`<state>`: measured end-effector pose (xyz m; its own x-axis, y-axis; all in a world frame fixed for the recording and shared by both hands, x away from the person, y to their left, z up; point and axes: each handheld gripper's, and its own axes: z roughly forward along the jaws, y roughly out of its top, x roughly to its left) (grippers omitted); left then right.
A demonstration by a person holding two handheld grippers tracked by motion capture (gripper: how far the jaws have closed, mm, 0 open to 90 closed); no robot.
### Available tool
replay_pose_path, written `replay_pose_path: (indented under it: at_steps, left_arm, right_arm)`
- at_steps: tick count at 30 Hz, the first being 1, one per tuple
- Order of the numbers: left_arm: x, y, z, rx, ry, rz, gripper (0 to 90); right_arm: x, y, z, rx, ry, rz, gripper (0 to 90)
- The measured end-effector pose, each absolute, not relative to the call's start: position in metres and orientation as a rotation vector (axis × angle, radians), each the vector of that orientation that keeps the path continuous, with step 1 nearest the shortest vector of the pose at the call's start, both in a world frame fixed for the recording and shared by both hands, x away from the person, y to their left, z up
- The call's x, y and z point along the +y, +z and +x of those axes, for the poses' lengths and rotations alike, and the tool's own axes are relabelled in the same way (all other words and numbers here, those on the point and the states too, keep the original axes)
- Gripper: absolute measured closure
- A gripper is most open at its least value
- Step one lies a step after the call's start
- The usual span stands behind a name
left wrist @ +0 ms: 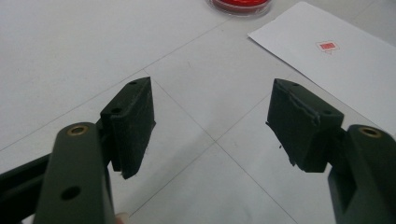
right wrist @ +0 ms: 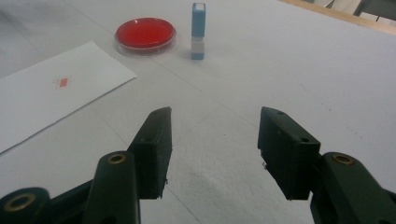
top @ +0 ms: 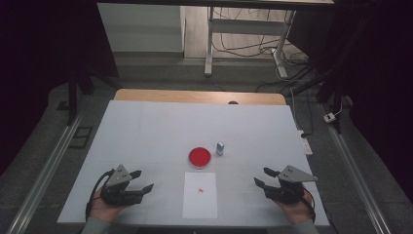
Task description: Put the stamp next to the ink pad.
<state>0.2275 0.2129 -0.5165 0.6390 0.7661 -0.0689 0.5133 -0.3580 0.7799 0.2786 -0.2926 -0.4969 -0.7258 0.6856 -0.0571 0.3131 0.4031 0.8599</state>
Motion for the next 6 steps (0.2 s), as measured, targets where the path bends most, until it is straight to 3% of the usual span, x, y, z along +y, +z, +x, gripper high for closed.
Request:
replay_pose_path:
  at_steps: [6]
  left_arm:
    - [0.2139,-0.5166,0.2278,0.999,0.394,2.041,32.1]
  right_arm:
    - [-0.2914,-0.4966,0.2790,2.257,1.267,0.839,44.8]
